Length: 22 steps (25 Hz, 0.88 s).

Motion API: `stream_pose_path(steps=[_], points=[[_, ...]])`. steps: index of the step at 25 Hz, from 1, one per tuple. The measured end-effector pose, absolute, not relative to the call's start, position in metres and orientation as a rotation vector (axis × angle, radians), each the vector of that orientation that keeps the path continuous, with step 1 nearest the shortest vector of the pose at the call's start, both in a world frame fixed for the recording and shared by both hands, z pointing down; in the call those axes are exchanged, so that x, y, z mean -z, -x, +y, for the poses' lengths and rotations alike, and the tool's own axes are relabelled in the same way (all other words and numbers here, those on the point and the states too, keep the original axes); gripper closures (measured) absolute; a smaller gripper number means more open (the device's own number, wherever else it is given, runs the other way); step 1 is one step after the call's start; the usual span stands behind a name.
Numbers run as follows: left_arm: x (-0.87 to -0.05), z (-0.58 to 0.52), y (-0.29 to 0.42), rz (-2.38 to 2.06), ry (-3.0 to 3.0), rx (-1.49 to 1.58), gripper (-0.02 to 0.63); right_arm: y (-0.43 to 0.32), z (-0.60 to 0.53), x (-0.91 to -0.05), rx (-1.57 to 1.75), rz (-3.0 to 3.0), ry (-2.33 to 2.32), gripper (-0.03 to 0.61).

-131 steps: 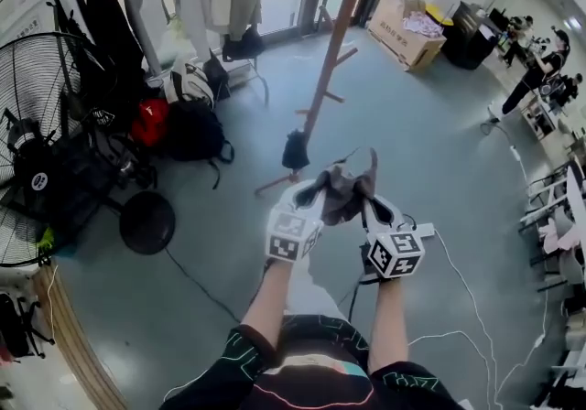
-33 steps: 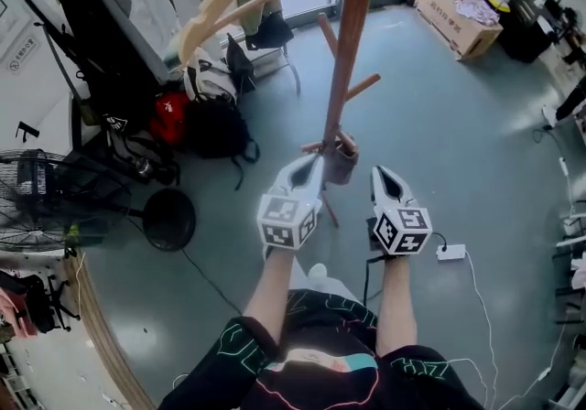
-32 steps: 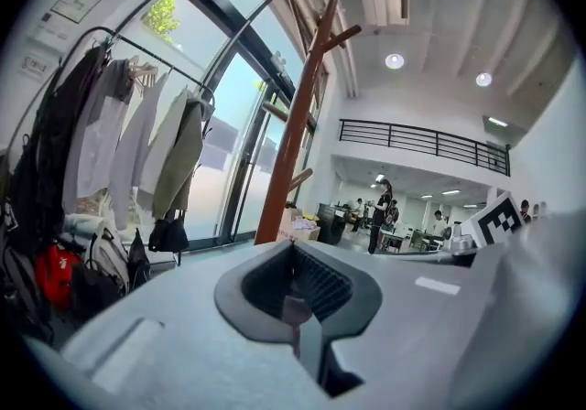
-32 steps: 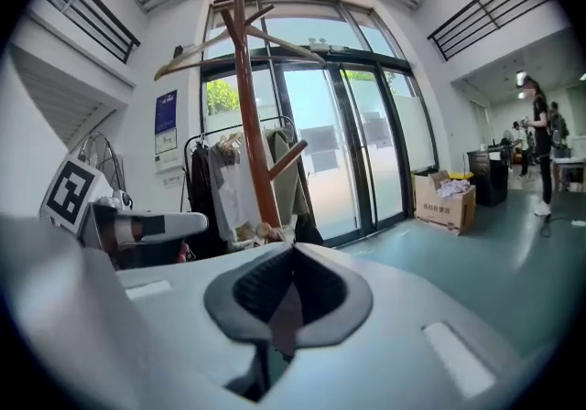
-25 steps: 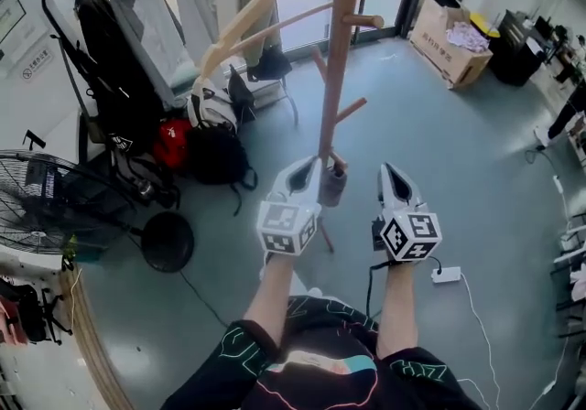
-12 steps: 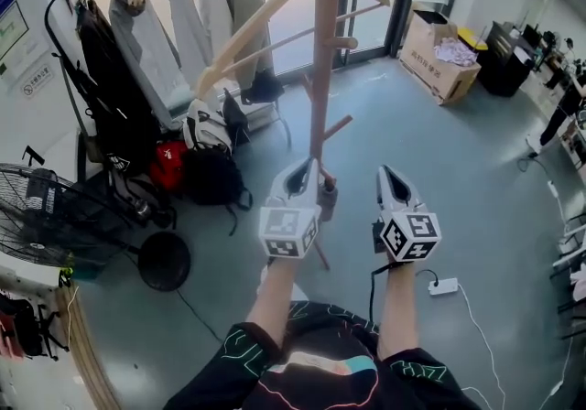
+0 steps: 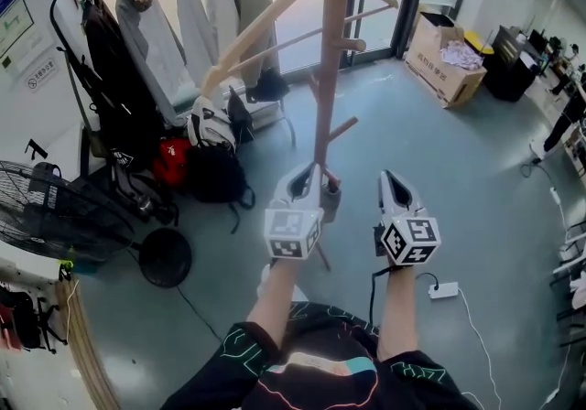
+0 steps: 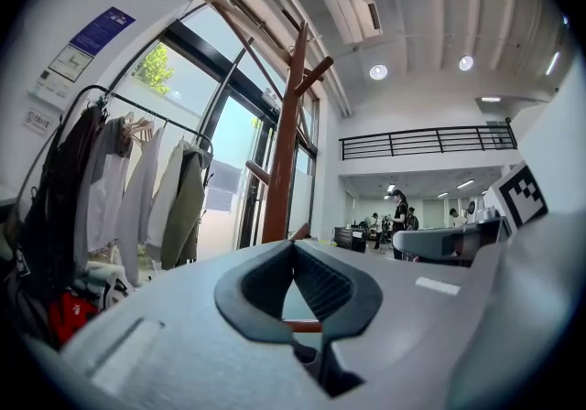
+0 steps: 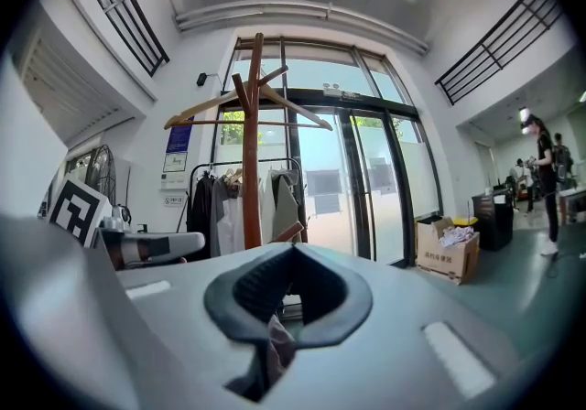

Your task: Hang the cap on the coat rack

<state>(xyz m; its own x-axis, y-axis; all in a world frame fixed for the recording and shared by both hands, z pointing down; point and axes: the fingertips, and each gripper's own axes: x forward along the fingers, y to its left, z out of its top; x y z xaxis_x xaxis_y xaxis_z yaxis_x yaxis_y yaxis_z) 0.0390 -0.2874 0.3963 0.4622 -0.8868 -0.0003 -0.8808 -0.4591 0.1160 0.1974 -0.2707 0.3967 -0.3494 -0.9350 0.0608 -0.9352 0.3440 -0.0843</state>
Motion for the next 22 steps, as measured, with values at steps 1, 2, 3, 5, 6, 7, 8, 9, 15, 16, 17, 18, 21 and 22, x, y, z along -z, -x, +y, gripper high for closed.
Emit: stream_pose_path(steps=[1, 2, 3, 5, 6, 7, 8, 9, 15, 16, 17, 18, 21, 22], points=[[-0.397, -0.288, -0.038, -1.578, -2.599, 0.087, 0.607, -0.197, -0.271, -0.397, -0.164, -2.572, -1.791, 0.575], [-0.398, -0.288, -0.037, -1.579, -2.597, 0.083, 0.607, -0.196, -0.272, -0.397, -0.167, -2.571, -1.79, 0.575], [-0.398, -0.289, -0.035, -1.58, -2.595, 0.078, 0.607, -0.196, -0.273, -0.397, -0.17, -2.571, -1.788, 0.575], [-0.399, -0.29, -0.033, -1.584, -2.593, 0.069, 0.607, -0.194, -0.274, -0.398, -0.174, -2.571, -1.782, 0.575], [-0.4, -0.29, -0.033, -1.586, -2.591, 0.065, 0.607, -0.194, -0.275, -0.399, -0.173, -2.571, -1.779, 0.575], [-0.401, -0.29, -0.033, -1.588, -2.589, 0.061, 0.607, -0.195, -0.275, -0.399, -0.173, -2.571, -1.777, 0.575], [-0.403, -0.291, -0.033, -1.591, -2.59, 0.058, 0.607, -0.195, -0.274, -0.4, -0.173, -2.571, -1.776, 0.575], [-0.404, -0.291, -0.033, -1.595, -2.592, 0.057, 0.607, -0.196, -0.274, -0.401, -0.172, -2.57, -1.777, 0.575], [-0.403, -0.29, -0.039, -1.577, -2.601, 0.046, 0.607, -0.203, -0.274, -0.404, -0.164, -2.548, -1.803, 0.575], [-0.403, -0.29, -0.04, -1.577, -2.602, 0.045, 0.607, -0.204, -0.274, -0.404, -0.168, -2.546, -1.808, 0.575], [-0.405, -0.29, -0.041, -1.577, -2.603, 0.044, 0.607, -0.206, -0.274, -0.405, -0.172, -2.546, -1.811, 0.575], [-0.406, -0.29, -0.041, -1.578, -2.604, 0.042, 0.607, -0.207, -0.274, -0.406, -0.174, -2.545, -1.813, 0.575], [-0.408, -0.291, -0.041, -1.569, -2.604, 0.03, 0.607, -0.207, -0.274, -0.408, -0.181, -2.538, -1.818, 0.575], [-0.41, -0.291, -0.041, -1.567, -2.604, 0.024, 0.607, -0.207, -0.274, -0.41, -0.184, -2.536, -1.818, 0.575]])
